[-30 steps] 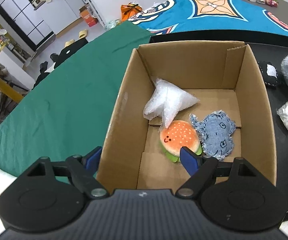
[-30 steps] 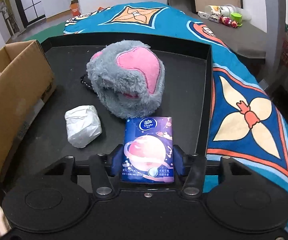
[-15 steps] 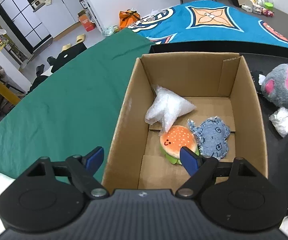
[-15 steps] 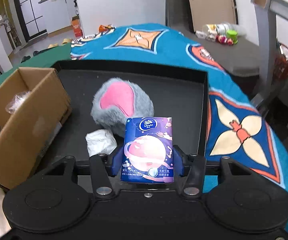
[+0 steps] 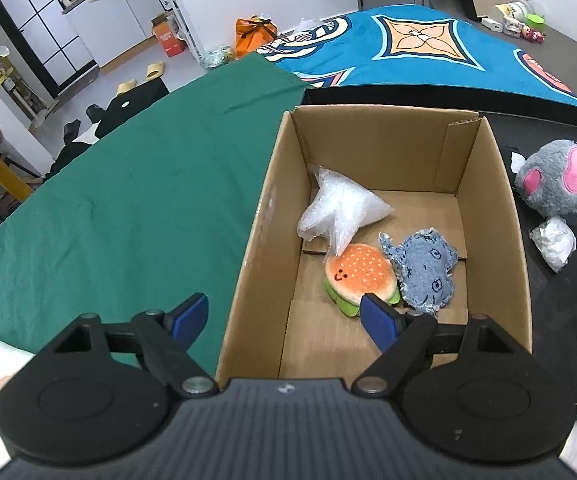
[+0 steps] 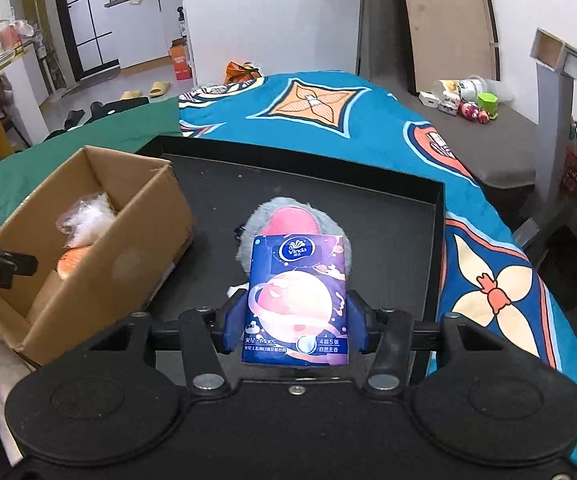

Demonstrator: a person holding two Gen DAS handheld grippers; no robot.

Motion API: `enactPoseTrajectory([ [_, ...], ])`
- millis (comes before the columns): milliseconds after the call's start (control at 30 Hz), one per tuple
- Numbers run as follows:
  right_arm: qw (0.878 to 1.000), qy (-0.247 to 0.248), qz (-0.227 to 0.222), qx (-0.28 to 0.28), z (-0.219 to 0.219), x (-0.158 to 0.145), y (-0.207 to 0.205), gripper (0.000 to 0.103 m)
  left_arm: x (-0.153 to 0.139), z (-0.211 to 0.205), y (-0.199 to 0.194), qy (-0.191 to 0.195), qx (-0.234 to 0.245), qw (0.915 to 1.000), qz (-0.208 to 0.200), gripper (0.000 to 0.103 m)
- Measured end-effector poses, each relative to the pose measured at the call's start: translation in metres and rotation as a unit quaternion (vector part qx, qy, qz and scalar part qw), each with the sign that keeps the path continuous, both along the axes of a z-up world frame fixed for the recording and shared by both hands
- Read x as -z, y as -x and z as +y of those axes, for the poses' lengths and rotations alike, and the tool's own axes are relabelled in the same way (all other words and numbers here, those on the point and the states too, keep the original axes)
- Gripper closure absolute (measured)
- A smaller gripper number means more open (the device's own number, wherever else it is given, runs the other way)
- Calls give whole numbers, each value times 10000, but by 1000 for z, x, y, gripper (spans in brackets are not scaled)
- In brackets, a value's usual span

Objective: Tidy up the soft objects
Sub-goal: 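Carry the tissue pack over the box and open the right gripper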

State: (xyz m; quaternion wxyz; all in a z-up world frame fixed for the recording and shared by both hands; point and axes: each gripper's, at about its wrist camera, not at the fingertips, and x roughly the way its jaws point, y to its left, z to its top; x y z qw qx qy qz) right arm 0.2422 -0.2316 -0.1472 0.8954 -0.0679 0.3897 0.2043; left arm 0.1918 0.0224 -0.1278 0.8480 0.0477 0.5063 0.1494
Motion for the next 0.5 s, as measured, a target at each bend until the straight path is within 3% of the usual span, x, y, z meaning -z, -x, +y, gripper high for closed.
enactPoseTrajectory([
  [200,9993,-303,201,-61,14,-13,8,53,-1,6,6,152,26,9998,-139,21],
  [500,9994,-232,44,-270,54,-32,19,53,0,18,14,439,73,9983,-373,24],
])
